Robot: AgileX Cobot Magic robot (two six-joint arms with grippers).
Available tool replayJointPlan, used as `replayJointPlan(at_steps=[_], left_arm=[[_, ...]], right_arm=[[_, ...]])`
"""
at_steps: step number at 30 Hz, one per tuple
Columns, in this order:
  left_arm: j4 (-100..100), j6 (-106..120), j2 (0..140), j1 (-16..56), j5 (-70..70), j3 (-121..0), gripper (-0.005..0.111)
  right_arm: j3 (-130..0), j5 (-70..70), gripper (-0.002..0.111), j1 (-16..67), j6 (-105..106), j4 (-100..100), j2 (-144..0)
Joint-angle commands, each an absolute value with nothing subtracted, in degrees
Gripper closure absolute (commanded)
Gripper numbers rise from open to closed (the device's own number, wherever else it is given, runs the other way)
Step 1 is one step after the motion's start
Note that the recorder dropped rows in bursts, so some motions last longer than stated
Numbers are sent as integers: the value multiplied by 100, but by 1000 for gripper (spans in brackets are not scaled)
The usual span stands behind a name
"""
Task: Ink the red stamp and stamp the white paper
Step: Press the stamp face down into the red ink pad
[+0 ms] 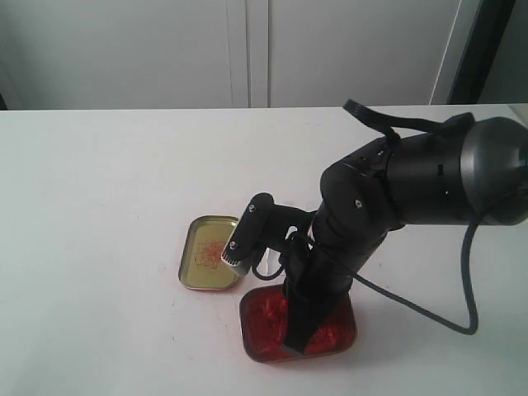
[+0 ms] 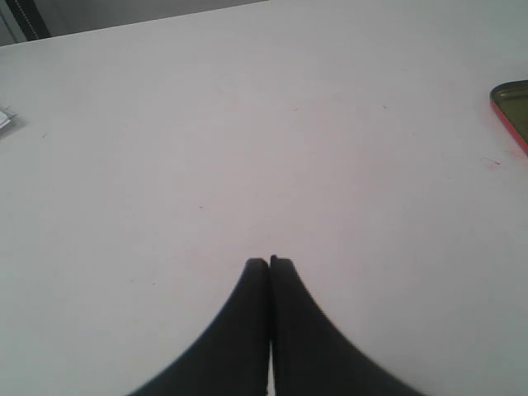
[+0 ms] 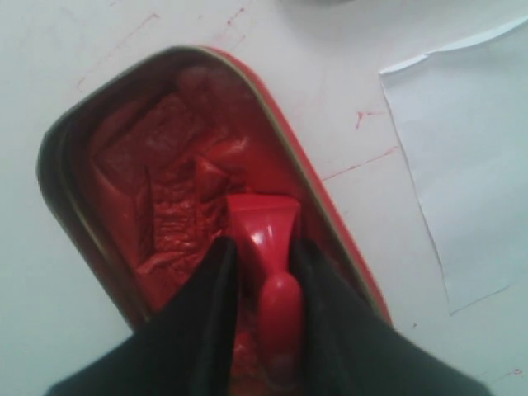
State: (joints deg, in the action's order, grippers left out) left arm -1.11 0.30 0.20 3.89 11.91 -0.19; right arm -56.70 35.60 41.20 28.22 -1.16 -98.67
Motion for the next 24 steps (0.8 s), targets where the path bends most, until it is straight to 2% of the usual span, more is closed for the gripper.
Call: replayJointPlan(at_steps=[1, 13, 24], left_arm=[[-96, 46, 0, 385, 1201, 0, 107], [-96, 46, 0, 385, 1201, 0, 107], [-96, 46, 0, 385, 1201, 0, 107]], right_arm=[[-5664, 3502, 108, 4110, 2806, -144, -9666], [-5664, 3502, 108, 4110, 2806, -153, -9493], [-5664, 3575, 108, 4110, 2821, -606, -10018]])
